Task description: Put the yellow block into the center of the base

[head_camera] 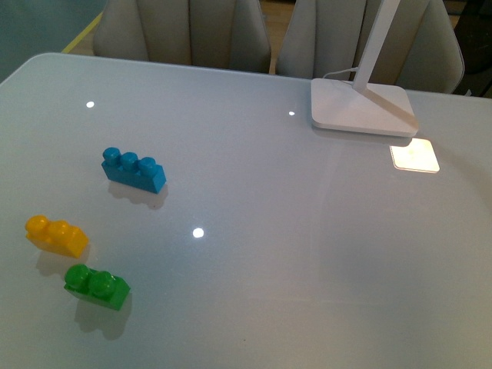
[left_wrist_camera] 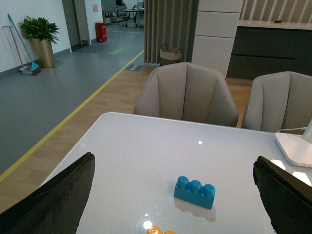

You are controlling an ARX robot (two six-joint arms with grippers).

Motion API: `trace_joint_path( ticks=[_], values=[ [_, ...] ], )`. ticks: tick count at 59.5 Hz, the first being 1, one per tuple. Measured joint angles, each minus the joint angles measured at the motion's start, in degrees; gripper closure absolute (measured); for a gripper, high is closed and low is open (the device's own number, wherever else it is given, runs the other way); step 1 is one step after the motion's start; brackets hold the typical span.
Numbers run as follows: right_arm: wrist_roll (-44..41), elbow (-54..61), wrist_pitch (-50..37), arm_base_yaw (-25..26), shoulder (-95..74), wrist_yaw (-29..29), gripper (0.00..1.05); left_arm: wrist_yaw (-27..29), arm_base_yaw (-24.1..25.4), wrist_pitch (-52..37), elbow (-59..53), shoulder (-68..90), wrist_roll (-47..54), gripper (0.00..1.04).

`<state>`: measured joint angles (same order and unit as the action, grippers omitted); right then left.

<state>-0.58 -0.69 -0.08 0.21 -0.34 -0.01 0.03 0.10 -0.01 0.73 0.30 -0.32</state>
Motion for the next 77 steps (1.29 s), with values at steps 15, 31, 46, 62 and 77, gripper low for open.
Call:
trace_joint_path(
  ticks=[15,31,46,62,77],
  values=[
    [0.00,0.00,0.00,0.00,0.00,0.00,0.09,0.00,0.00,0.00,0.00,0.00,0.00,0.07],
    [0.00,0.00,0.00,0.00,0.00,0.00,0.09,0.00,0.00,0.00,0.00,0.00,0.00,0.07],
    [9.84,-5.90,13.09,-7.56,-10.78,18.14,0.09,0.02,0.00,0.00,0.00,0.00,0.00,0.07],
    [9.99,-8.15,1.22,7.41,-31.54,9.03,0.09,-0.02,0.00,0.00,0.00,-0.02,0.02,0.07],
    [-6.47,-14.10,-27.06,39.54,-64.72,-18.80,0.09,0.00,0.00,0.00,0.00,-0.02,0.00,0.07]
  ],
)
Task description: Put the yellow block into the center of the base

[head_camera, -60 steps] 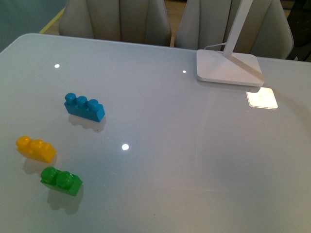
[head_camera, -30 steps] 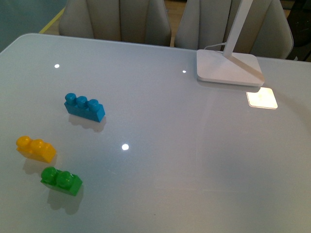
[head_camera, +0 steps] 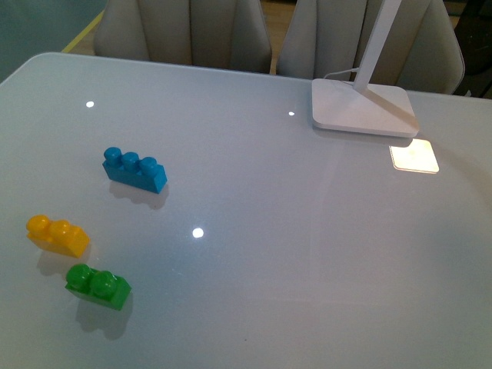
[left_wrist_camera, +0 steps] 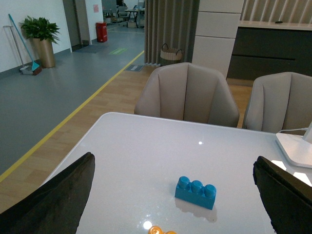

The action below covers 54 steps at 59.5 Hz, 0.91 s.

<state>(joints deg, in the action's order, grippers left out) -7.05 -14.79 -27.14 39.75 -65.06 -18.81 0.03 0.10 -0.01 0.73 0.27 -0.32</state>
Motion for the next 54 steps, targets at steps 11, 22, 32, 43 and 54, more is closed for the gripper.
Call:
trace_joint_path(
  ticks=[11,22,32,43,54],
  values=[
    [-8.98,-10.05,-7.72,8.55,-25.57,-2.16,0.09,0.00,0.00,0.00,0.00,0.00,0.02,0.07],
    [-15.67,-19.26,-8.00,8.96,-42.93,0.42,0.09,0.00,0.00,0.00,0.00,0.00,0.02,0.07],
    [-19.50,-26.62,-7.23,8.02,-54.07,4.24,0.09,0.00,0.00,0.00,0.00,0.00,0.02,0.07],
    [-20.39,-32.54,-5.95,7.67,-61.00,4.92,0.09,-0.02,0.00,0.00,0.00,0.00,0.02,0.07],
    [-21.62,-36.59,-5.62,7.67,-65.61,5.60,0.09,0.00,0.00,0.00,0.00,0.00,0.02,0.07]
  ],
)
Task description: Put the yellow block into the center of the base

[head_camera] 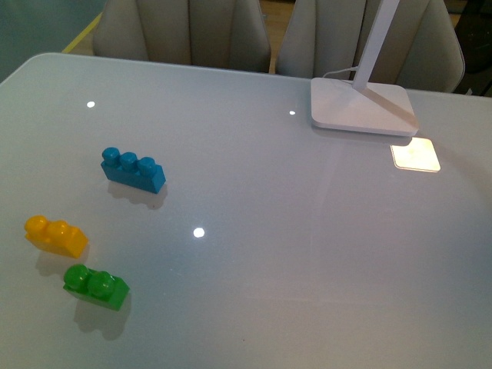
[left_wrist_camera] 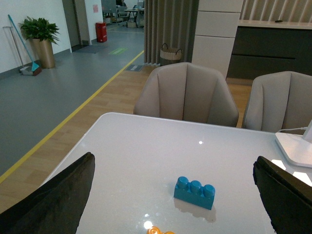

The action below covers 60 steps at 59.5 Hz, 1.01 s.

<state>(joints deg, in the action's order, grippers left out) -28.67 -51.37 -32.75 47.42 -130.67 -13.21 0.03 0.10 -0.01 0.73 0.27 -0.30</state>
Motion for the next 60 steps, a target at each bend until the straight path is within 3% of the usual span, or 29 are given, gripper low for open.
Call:
trace_joint_path(
  ticks=[28,40,60],
  values=[
    [-2.01,-4.42,-1.40,0.35,-6.93,1.66,0.09,-0.02,0.00,0.00,0.00,0.00,0.00,0.07],
    [1.14,-5.84,-1.66,0.00,-8.33,1.95,0.09,0.00,0.00,0.00,0.00,0.00,0.00,0.07],
    [4.48,-5.11,-4.22,-4.31,-9.60,3.67,0.09,-0.02,0.00,0.00,0.00,0.00,0.00,0.07]
  ],
)
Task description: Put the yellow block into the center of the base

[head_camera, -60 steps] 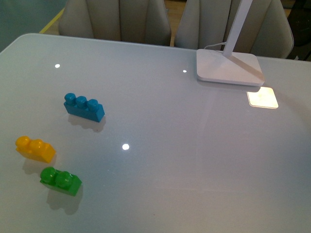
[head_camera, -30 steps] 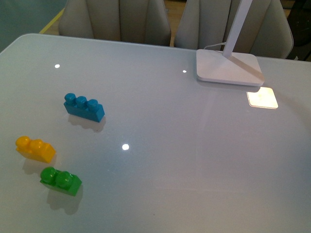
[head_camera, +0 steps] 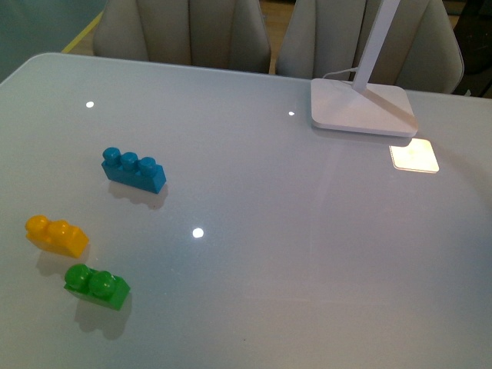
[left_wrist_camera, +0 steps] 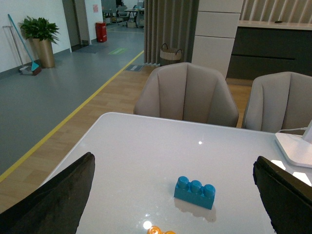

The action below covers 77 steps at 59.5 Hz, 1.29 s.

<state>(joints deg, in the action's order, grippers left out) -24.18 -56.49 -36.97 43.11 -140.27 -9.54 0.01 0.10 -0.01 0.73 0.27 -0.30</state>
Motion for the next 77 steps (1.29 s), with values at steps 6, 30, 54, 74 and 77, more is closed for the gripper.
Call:
trace_joint_path(
  ticks=[6,30,54,74,77],
  values=[
    [1.64,1.38,-1.22,-3.69,-0.22,0.70,0.09,0.00,0.00,0.00,0.00,0.00,0.00,0.07],
    [6.14,5.95,-1.92,-27.58,0.98,5.81,0.09,0.02,0.00,0.00,0.00,0.00,0.00,0.07],
    [16.74,-7.61,14.36,-54.93,-1.38,14.67,0.09,0.02,0.00,0.00,0.00,0.00,0.00,0.07],
    [16.81,-21.35,26.84,-67.28,-5.73,15.67,0.09,0.02,0.00,0.00,0.00,0.00,0.00,0.07],
    [15.02,-23.08,28.52,-68.59,-6.27,14.73,0.09,0.02,0.00,0.00,0.00,0.00,0.00,0.07]
  ],
)
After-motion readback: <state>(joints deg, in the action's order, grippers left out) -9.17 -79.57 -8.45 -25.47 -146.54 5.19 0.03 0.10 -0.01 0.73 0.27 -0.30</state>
